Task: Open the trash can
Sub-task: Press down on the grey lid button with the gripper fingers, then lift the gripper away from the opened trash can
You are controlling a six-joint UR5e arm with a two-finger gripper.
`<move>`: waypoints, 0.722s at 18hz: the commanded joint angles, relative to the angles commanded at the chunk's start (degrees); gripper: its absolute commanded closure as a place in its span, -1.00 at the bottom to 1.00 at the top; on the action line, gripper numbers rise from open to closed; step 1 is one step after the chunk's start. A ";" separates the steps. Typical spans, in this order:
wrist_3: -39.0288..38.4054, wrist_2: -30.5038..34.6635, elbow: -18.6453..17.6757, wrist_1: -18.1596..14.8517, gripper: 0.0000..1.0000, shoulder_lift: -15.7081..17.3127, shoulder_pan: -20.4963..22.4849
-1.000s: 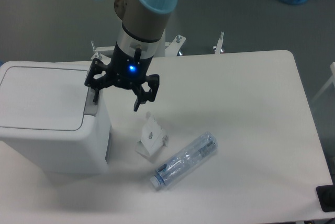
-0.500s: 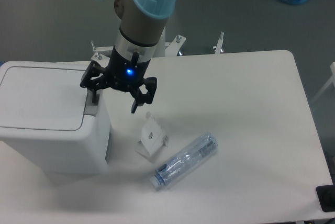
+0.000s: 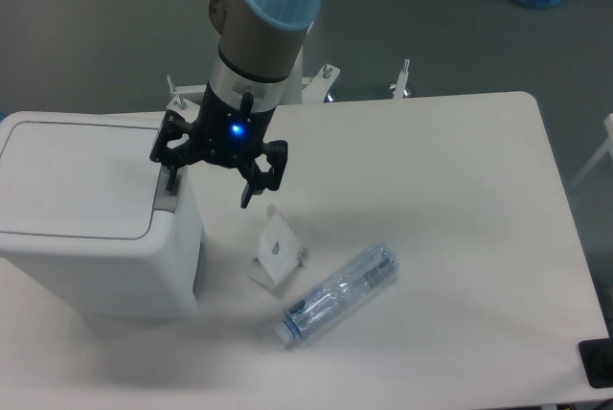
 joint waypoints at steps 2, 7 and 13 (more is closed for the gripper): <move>0.00 1.06 0.00 -0.18 -1.00 -0.35 0.00; -0.09 0.89 0.35 -0.18 -1.00 -0.44 0.00; -0.88 0.71 3.24 -0.09 -1.00 -0.35 0.52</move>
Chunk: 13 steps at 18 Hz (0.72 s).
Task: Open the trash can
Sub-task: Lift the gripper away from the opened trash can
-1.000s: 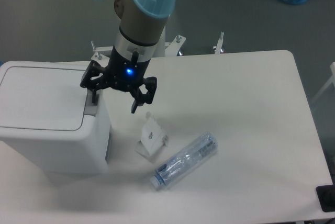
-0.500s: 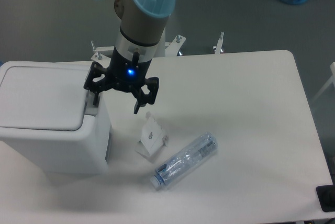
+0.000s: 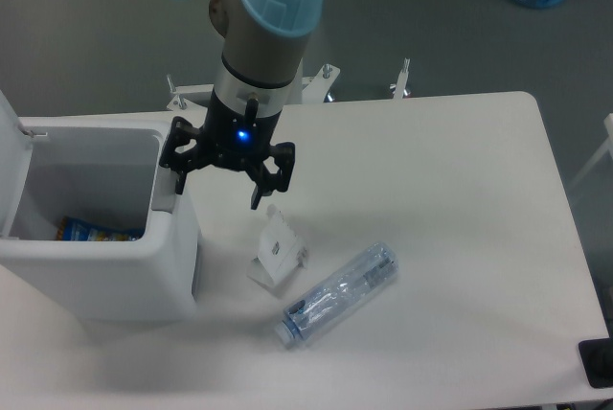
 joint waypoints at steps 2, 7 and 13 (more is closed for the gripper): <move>0.61 0.26 1.67 0.09 -1.00 -0.09 1.57; 7.18 8.77 3.26 7.01 -1.00 -1.93 6.50; 23.46 16.08 3.35 13.62 -1.00 -9.39 14.40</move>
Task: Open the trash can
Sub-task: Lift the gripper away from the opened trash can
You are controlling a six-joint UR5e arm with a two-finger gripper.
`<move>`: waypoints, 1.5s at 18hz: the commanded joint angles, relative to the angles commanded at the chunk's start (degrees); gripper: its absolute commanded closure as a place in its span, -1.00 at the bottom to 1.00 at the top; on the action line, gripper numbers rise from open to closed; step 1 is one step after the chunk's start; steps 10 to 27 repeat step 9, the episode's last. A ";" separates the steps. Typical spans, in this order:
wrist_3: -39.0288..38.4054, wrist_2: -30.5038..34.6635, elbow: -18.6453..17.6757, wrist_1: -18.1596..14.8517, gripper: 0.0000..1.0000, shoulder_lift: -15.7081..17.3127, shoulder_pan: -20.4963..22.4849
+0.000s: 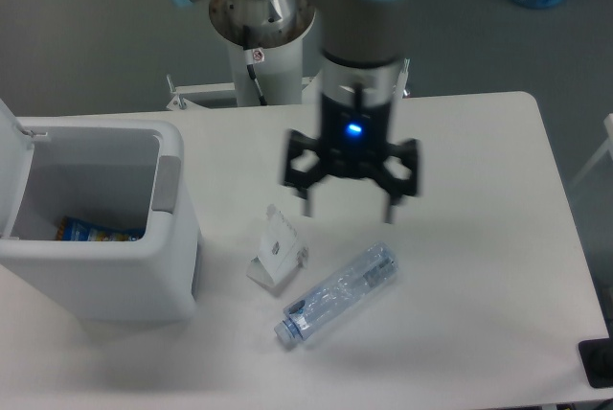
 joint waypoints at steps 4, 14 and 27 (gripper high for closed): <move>6.49 2.56 -0.26 -0.35 -1.00 -3.08 5.55; 19.34 6.94 -4.21 -0.27 -1.00 -3.70 6.26; 19.34 6.94 -4.21 -0.27 -1.00 -3.70 6.26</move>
